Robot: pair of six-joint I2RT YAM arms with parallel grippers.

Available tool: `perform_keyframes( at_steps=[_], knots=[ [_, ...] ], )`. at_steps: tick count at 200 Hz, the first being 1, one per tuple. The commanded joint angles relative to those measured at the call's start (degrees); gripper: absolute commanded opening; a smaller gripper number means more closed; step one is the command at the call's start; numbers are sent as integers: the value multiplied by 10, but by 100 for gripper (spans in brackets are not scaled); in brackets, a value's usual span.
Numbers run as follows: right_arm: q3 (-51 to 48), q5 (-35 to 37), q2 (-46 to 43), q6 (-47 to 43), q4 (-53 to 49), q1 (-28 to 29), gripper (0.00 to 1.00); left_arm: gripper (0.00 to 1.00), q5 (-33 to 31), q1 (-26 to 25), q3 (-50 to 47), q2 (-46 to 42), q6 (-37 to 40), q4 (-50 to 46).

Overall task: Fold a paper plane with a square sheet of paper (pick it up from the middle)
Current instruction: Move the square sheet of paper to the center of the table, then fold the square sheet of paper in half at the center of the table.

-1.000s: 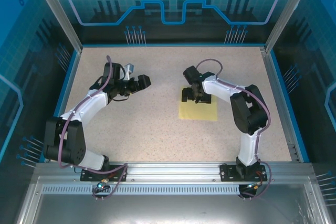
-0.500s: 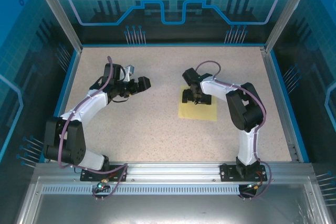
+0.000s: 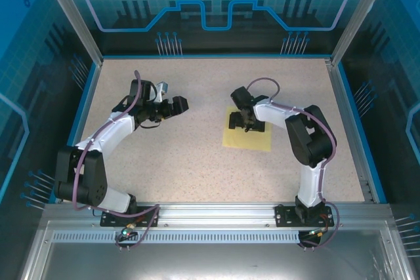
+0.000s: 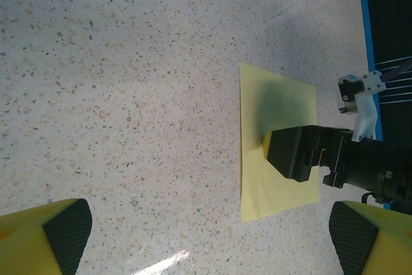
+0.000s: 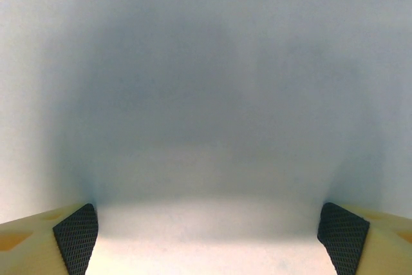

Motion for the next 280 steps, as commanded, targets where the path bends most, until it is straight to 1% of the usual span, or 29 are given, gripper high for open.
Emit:
perform_keyframes(
  at_steps=[1, 27, 49, 97, 160, 241, 280],
  knots=[
    [-18, -3, -7, -2, -5, -10, 94, 99, 19, -3, 14, 6, 11, -14],
    [-3, 9, -36, -6, -21, -10, 94, 99, 18, -3, 15, 4, 11, -15],
    [-4, 16, -43, -5, -27, -11, 94, 99, 18, -4, 16, 4, 12, -17],
    [-5, 6, -4, 13, -24, -15, 95, 99, 22, -3, 19, 7, 12, -20],
    [-13, 14, 23, 25, -15, -17, 94, 99, 22, -4, 20, 8, 18, -25],
    [-8, 14, 52, 15, -27, -11, 88, 99, 26, -4, 21, 14, 18, -24],
    [1, 17, 43, 10, -25, -6, 83, 99, 27, -3, 21, 15, 18, -25]
  ],
)
